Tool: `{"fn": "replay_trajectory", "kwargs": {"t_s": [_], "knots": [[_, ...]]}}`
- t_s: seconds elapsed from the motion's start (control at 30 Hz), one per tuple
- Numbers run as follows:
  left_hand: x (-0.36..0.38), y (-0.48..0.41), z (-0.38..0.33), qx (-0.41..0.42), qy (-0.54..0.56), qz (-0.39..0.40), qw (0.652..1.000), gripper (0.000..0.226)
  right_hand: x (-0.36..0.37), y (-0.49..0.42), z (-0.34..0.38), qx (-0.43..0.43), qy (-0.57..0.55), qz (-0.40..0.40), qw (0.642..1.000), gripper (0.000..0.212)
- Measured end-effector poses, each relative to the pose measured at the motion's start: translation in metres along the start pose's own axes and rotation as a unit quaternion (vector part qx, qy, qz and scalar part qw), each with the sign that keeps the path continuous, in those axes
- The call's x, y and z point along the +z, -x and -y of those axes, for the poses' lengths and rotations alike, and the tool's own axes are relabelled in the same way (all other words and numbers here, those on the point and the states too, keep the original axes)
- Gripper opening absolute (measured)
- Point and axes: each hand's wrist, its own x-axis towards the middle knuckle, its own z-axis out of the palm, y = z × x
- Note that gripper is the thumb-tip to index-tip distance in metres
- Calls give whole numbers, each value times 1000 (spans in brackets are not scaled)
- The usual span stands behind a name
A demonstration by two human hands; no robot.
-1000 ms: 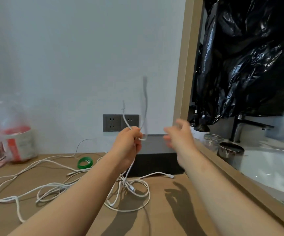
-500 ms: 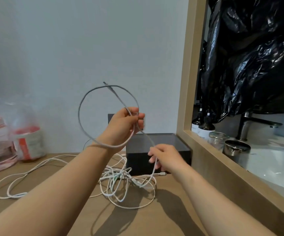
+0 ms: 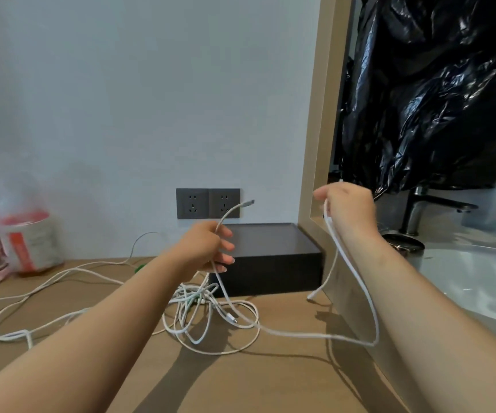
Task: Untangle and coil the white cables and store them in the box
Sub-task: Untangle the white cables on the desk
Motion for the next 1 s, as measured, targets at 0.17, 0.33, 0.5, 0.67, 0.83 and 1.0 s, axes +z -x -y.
{"fn": "replay_trajectory", "kwargs": {"t_s": [0.17,0.33,0.5,0.67,0.83,1.0], "knots": [[7,2,19,-87,92,-31,991,18,12,9,-44,43,145,150,977,18],[12,2,44,-52,76,-53,994,28,20,21,-74,14,275,259,926,16],[8,-3,36,10,170,-103,980,24,18,8,-25,-137,183,91,969,22],[-1,-9,8,67,282,-143,946,22,18,-5,26,-317,55,-58,945,27],[-3,-12,5,68,318,-143,935,20,29,-14,29,-347,39,-117,929,34],[6,-10,24,-16,349,-120,929,21,53,-15,-28,-175,210,63,960,49]]}}
